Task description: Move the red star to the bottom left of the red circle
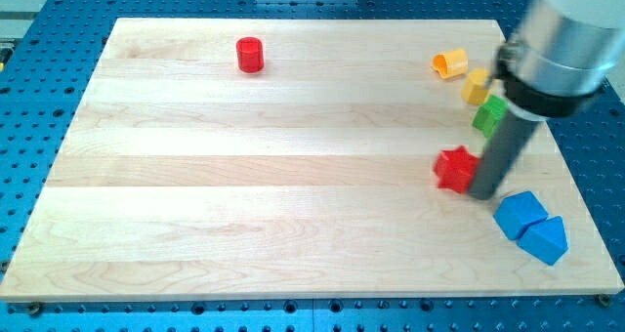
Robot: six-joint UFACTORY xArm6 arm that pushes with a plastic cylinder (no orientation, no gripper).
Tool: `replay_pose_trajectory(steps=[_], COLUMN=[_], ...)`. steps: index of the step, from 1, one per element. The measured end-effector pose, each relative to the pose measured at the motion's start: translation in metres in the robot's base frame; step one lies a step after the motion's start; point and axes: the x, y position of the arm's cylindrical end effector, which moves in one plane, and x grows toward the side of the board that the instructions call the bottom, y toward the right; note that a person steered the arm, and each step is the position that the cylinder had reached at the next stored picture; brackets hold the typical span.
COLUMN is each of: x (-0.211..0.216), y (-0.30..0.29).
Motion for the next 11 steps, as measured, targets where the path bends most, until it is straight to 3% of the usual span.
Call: replay_pose_trajectory(steps=[2, 3, 5, 6, 7, 8, 9, 10, 11], x=[-0.025, -0.031, -0.01, -0.049, -0.074, -0.026, -0.055, -0.101, -0.06], y=[0.029, -0.07, -0.149, -0.204, -0.235, -0.229, -0.293, -0.292, -0.288])
